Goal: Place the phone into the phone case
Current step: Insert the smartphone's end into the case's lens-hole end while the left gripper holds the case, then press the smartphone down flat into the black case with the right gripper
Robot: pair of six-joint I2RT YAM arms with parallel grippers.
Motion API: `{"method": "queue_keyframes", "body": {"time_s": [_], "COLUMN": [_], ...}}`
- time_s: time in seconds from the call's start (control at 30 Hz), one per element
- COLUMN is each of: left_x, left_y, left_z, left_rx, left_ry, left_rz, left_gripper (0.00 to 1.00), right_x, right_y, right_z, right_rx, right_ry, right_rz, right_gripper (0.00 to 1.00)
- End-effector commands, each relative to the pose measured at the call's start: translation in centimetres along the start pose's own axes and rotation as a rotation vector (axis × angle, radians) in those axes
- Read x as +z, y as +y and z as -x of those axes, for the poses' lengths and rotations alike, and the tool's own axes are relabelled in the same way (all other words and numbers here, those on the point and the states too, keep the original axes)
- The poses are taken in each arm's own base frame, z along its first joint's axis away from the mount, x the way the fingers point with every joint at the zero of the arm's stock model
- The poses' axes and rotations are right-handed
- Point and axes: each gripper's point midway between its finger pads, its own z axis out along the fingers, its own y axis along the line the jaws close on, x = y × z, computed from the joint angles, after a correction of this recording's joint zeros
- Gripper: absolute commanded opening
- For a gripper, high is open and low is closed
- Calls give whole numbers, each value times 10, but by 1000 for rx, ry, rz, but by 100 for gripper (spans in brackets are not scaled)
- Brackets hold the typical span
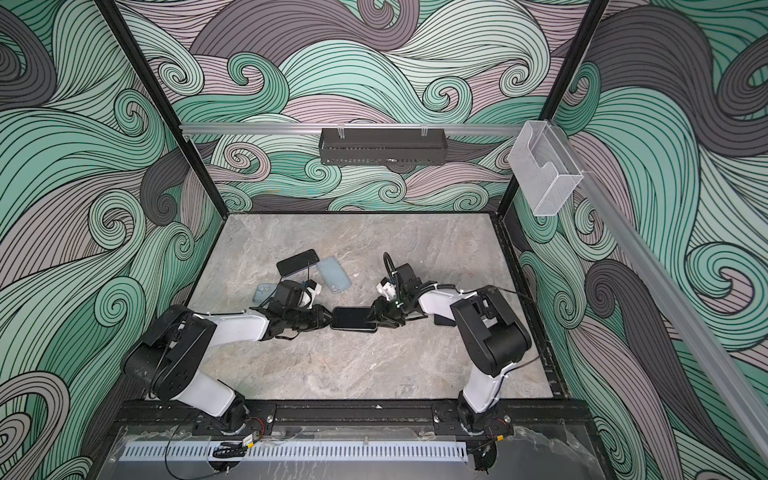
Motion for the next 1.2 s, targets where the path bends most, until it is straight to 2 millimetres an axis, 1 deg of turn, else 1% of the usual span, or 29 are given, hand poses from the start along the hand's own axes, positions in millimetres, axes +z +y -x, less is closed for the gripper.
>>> {"method": "queue_keyframes", "body": {"time_s": [0.0, 0.33, 0.5, 0.57, 0.63, 0.7, 0.83, 0.87, 1.07, 1.17], "left_x": [3, 6, 9, 9, 8, 7, 2, 1, 5, 10], "left_y": [-7, -14, -19, -24, -29, -31, -16, -16, -12, -16], "left_z": [-5, -13, -17, -18, -20, -20, -15, -13, -12, -11], "left_rx": [15, 23, 12, 18, 25, 33, -2, -2, -8, -11], "left_ry": [18, 42, 55, 58, 61, 61, 53, 50, 55, 62], "left_rz": [-28, -40, -43, -50, -50, -37, 83, 96, 111, 87], "left_gripper": [30, 31, 30, 30, 30, 31, 31, 32, 34, 34], "right_x": [-10, -22, -28, -30, -31, -30, -28, -28, -29, -27], "right_y": [4, -8, -18, -22, -25, -28, -34, -35, -41, -43], "right_z": [2, 2, 3, 3, 3, 1, -2, -2, -5, -6], "right_rx": [-50, -78, -93, -101, -114, -121, -137, -139, -155, -160], "right_ry": [-15, -30, -46, -51, -50, -39, -24, -23, -16, -9], "right_rz": [-45, -165, -249, -279, -309, -333, -378, -386, -435, -440], "right_gripper": [46, 47, 48, 47, 42, 40, 37, 36, 35, 33]}}
